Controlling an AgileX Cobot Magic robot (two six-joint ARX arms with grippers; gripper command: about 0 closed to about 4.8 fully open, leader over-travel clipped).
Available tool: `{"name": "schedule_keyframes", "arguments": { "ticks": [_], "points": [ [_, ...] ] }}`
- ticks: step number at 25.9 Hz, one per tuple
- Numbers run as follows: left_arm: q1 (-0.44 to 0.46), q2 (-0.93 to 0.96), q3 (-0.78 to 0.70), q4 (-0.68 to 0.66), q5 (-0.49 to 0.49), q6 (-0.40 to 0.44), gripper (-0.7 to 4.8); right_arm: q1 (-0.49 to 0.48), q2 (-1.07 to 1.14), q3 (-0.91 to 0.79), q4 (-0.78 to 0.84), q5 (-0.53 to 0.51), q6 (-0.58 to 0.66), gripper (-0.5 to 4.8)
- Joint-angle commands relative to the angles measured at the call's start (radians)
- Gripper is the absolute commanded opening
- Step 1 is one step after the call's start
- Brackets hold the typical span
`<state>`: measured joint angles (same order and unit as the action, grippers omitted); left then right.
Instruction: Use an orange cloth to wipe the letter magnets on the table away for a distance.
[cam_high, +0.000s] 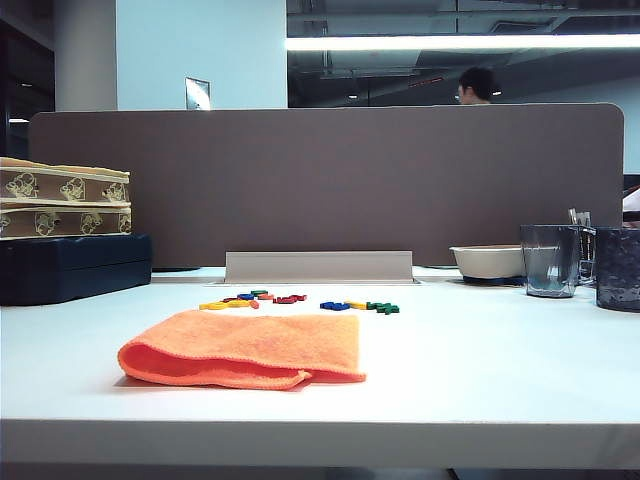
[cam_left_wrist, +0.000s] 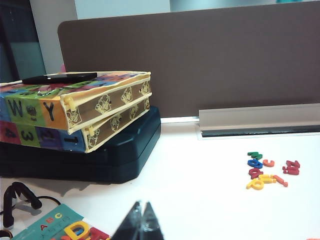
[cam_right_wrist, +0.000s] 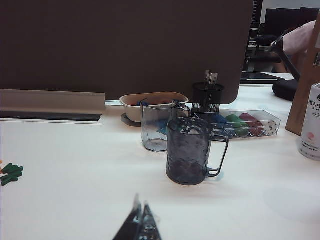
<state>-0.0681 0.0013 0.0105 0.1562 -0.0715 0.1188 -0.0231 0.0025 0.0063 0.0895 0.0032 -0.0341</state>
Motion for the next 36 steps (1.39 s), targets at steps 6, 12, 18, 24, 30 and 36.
{"name": "schedule_keyframes", "arguments": {
  "ticks": [6,12,18,24,30,36],
  "points": [
    [0.002,0.0,0.004,-0.028,0.003,0.0,-0.06,0.002,-0.003,-0.007,0.014,-0.005,0.002,-0.01],
    [0.002,0.0,0.004,-0.029,0.007,0.0,-0.06,0.002,-0.003,-0.007,0.048,-0.005,0.207,-0.01],
    [0.002,0.0,0.004,-0.029,0.008,0.0,-0.06,0.005,-0.003,0.0,0.074,-0.119,0.248,0.0],
    [0.002,0.0,0.004,-0.038,0.076,-0.029,-0.06,0.006,0.003,0.058,0.013,-0.185,0.25,0.52],
    [0.002,0.0,0.002,-0.07,0.135,-0.022,-0.06,0.006,0.078,0.132,0.009,-0.26,0.25,0.58],
    [0.002,0.0,-0.005,-0.08,0.113,-0.022,-0.06,0.007,0.328,0.283,0.005,-0.396,0.235,0.63]
  ]
}}
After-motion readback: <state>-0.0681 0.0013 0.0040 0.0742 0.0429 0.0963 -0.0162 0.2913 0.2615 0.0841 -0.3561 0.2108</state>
